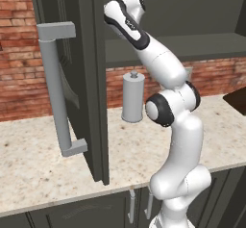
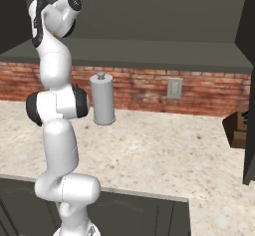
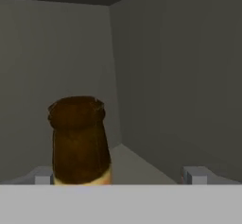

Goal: Open the cabinet directly in front. Then move the beer and the cup to the dining counter with the jar on it.

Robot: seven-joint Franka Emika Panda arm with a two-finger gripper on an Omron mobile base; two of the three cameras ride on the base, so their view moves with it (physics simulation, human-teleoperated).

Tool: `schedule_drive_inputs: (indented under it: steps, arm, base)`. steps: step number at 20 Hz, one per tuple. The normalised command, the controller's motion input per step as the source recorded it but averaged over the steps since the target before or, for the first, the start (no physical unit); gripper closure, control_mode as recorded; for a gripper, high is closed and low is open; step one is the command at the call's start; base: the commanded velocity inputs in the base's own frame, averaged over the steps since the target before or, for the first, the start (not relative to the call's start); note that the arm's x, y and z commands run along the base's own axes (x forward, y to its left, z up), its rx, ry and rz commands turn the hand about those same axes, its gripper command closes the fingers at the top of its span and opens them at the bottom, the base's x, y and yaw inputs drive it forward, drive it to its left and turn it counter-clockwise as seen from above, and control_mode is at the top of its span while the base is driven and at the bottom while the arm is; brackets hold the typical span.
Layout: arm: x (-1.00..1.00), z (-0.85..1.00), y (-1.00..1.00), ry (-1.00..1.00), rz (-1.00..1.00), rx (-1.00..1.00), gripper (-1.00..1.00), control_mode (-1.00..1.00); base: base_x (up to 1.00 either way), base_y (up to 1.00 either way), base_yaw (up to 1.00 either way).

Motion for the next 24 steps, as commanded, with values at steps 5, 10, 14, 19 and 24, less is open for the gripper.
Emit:
schedule_drive_inputs:
  steps: [5, 10, 14, 19, 24]
  arm:
    - [0.15, 0.00, 0.09, 0.00, -0.02, -0.01, 1.00, -1.00]
    - [0.02, 0.00, 0.04, 0.00, -0.01, 0.00, 1.00, -1.00]
    - [0.00, 0.00, 0.00, 0.00, 0.00, 0.00, 1.00, -1.00]
    - [-0.50, 0.00, -0.22, -0.04, 0.00, 0.01, 1.00, -1.00]
    - [-1.00, 0.00, -0.53, -0.19, 0.00, 0.09, 1.00, -1.00]
  base:
    - [0.00, 0.00, 0.00]
    - [0.00, 0.00, 0.00]
    - [0.00, 0.00, 0.00]
    - [0.00, 0.00, 0.00]
    - [0.00, 0.00, 0.00]
